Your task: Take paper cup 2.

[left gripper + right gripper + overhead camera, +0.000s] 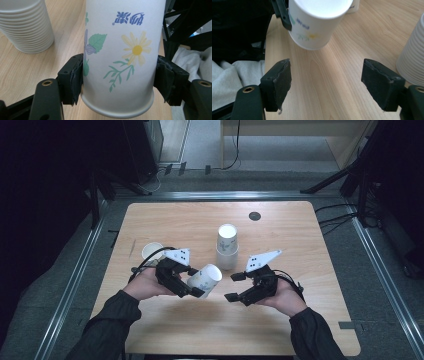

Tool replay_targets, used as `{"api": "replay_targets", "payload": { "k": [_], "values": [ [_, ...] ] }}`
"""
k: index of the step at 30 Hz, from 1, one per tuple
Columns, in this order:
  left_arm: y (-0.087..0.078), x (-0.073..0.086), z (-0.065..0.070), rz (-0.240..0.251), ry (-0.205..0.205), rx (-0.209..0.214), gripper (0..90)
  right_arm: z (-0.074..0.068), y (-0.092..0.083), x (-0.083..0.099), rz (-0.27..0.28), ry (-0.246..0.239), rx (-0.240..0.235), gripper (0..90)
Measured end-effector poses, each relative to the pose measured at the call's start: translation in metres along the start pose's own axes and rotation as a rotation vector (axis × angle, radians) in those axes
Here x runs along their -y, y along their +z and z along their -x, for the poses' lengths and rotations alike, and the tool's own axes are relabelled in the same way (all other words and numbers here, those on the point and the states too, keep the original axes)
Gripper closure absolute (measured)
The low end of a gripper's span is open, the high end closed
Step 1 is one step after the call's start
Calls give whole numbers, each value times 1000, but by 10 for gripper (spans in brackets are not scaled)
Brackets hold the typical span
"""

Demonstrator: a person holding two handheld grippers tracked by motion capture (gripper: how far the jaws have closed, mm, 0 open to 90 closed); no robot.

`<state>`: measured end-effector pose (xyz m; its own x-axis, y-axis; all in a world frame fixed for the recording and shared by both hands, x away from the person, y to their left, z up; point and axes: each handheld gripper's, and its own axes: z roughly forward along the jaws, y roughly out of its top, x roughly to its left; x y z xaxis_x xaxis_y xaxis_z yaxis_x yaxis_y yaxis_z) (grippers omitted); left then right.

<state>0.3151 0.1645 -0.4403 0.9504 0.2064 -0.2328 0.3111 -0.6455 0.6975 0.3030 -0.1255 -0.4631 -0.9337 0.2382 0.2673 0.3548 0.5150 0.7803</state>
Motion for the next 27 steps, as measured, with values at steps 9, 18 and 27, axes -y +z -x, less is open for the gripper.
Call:
{"api": "replay_targets", "payload": {
  "k": [9,18,27],
  "values": [
    [-8,-23,-8,-159,36,-11,296,2,1,-2,9,-2,25,266],
    [10,-23,0,-280,84,-57,299,1,-1,-2,35,-34,48,286],
    [23,-19,6,-384,116,-102,299,0,13,-5,25,-47,11,280]
  ]
}}
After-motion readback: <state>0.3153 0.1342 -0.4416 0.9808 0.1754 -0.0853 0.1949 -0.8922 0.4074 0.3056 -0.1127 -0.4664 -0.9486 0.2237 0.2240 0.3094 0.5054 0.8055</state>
